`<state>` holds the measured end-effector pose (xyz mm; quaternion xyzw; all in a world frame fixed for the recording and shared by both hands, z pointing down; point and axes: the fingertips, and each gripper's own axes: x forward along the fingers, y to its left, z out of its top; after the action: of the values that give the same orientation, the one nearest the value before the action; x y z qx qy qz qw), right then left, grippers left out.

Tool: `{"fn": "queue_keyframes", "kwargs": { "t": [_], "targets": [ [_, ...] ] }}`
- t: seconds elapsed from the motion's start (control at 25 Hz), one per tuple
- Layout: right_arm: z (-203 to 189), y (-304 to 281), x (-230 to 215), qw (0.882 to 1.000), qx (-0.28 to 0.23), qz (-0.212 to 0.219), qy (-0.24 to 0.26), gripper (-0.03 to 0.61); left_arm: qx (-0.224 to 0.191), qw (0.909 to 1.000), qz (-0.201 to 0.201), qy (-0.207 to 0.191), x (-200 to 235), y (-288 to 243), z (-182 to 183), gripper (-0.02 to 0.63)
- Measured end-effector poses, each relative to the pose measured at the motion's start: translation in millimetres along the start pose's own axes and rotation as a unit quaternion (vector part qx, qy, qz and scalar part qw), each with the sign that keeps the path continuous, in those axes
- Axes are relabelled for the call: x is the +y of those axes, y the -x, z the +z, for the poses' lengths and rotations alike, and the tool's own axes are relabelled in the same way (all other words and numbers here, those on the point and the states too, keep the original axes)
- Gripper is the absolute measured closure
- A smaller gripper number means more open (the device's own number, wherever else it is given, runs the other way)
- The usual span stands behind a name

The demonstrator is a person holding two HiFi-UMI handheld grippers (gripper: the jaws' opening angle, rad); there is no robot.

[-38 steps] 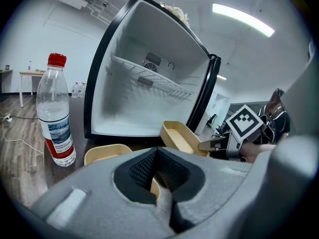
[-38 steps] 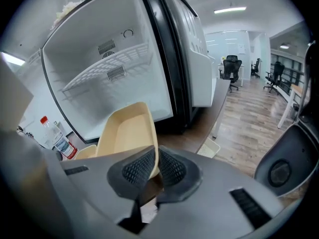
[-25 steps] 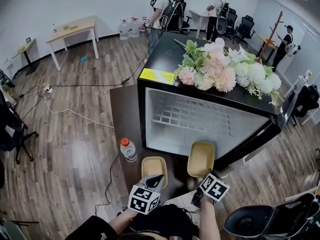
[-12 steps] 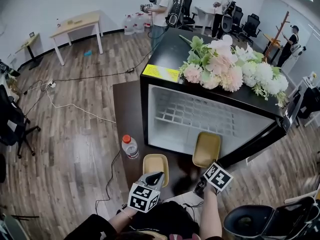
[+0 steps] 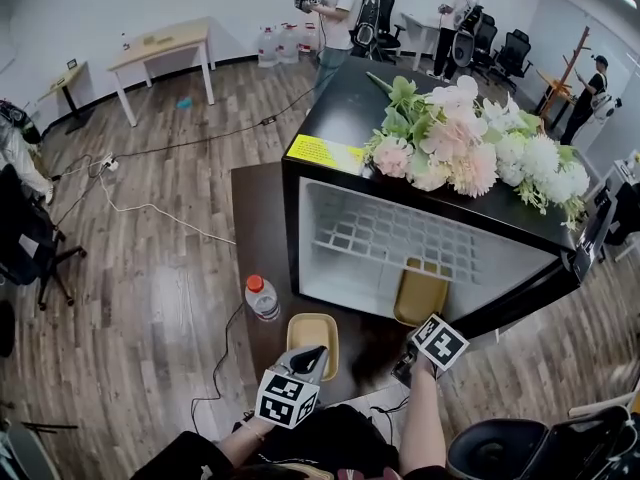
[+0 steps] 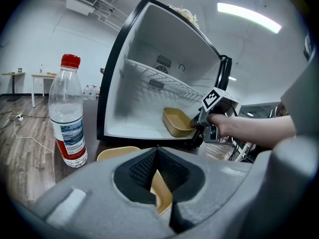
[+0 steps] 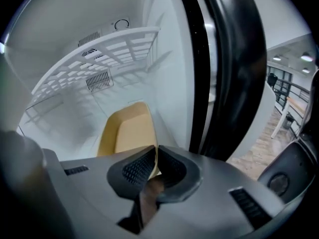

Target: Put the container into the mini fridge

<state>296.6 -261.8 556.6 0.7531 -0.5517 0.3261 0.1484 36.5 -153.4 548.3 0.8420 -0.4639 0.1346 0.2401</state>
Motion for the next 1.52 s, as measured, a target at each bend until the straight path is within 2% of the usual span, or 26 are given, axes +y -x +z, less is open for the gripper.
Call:
{"fn": "queue_keyframes", "kwargs": {
  "t": [0.2, 0.84, 1.28, 1.52],
  "targets": [
    [5.5, -11.4, -2.6, 1.0, -0.01, -0.015, 0.01, 0.549, 0.0, 1.0, 0.008, 0.002, 2.8, -2.7, 1.7, 0.606],
    [23.1, -42.3, 9.0, 1.0, 0.0, -0.025, -0.014, 0.549, -0.016, 0.9988, 0.042, 0.018, 16.5, -2.8, 8.9, 0.606],
    [17.5, -54.9, 7.9, 0.998, 0.018, -0.055, -0.009, 0.541, -0.017, 0.9974, 0.062, 0.031, 27.3, -1.1, 8.2, 0.606],
    [17.1, -56.7, 7.9, 0.998, 0.029, -0.055, -0.022, 0.54, -0.021, 0.9966, 0.069, 0.039, 31.0, -0.4, 9.0, 0.606]
  ]
}}
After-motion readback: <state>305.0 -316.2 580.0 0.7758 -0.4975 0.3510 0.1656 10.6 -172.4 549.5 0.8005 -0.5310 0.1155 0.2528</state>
